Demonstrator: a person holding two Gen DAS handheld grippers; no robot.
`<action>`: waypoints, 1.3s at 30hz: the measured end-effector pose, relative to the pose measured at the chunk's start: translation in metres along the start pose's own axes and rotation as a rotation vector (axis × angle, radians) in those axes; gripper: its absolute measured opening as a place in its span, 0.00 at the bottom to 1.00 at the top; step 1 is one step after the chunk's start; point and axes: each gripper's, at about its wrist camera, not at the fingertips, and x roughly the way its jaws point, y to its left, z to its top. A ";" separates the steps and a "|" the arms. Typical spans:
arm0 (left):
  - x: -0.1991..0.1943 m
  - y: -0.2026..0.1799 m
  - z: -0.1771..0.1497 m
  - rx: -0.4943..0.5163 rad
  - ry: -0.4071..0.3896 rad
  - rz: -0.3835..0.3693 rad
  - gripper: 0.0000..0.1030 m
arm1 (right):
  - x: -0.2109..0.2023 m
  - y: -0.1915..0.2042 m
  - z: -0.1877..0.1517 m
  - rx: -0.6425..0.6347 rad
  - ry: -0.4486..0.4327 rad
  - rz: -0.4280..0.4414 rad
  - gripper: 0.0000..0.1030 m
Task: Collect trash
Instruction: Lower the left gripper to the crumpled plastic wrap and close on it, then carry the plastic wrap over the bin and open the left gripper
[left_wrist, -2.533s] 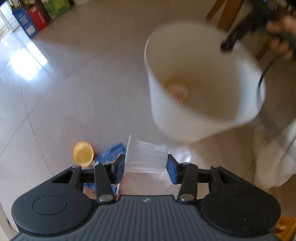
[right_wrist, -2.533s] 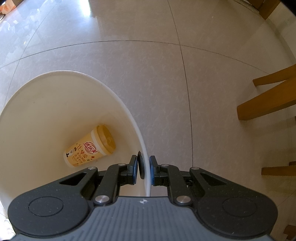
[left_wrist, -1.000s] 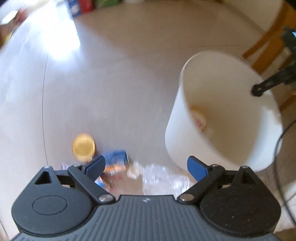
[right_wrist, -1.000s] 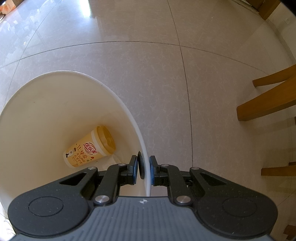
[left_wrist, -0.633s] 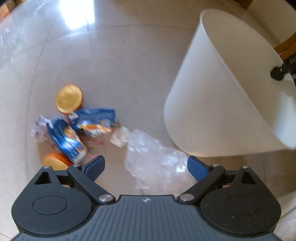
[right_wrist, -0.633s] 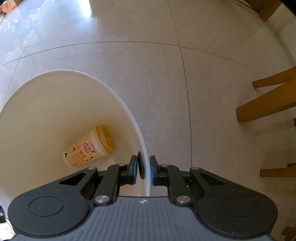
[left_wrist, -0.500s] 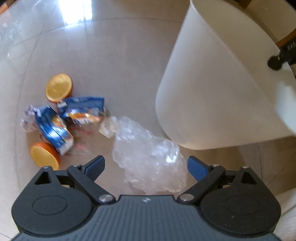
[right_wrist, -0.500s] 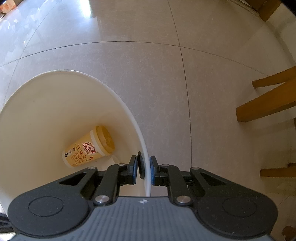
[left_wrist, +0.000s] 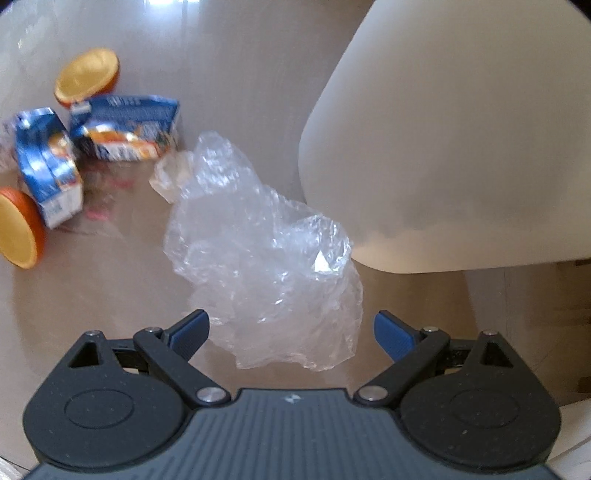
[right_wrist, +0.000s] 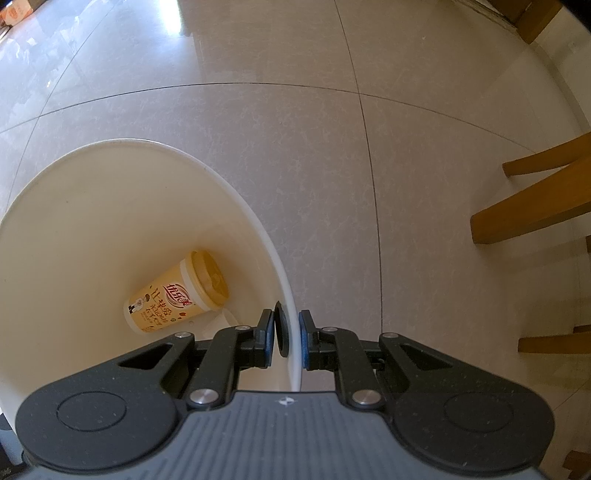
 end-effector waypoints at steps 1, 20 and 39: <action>0.004 0.001 0.001 -0.009 0.001 0.004 0.93 | 0.000 0.000 0.000 0.000 -0.001 -0.001 0.16; 0.037 0.021 0.025 -0.060 -0.094 0.122 0.76 | 0.001 0.003 -0.002 0.005 -0.006 -0.012 0.17; -0.018 0.005 0.022 0.262 -0.041 0.204 0.32 | 0.000 0.001 -0.002 0.008 -0.008 -0.010 0.17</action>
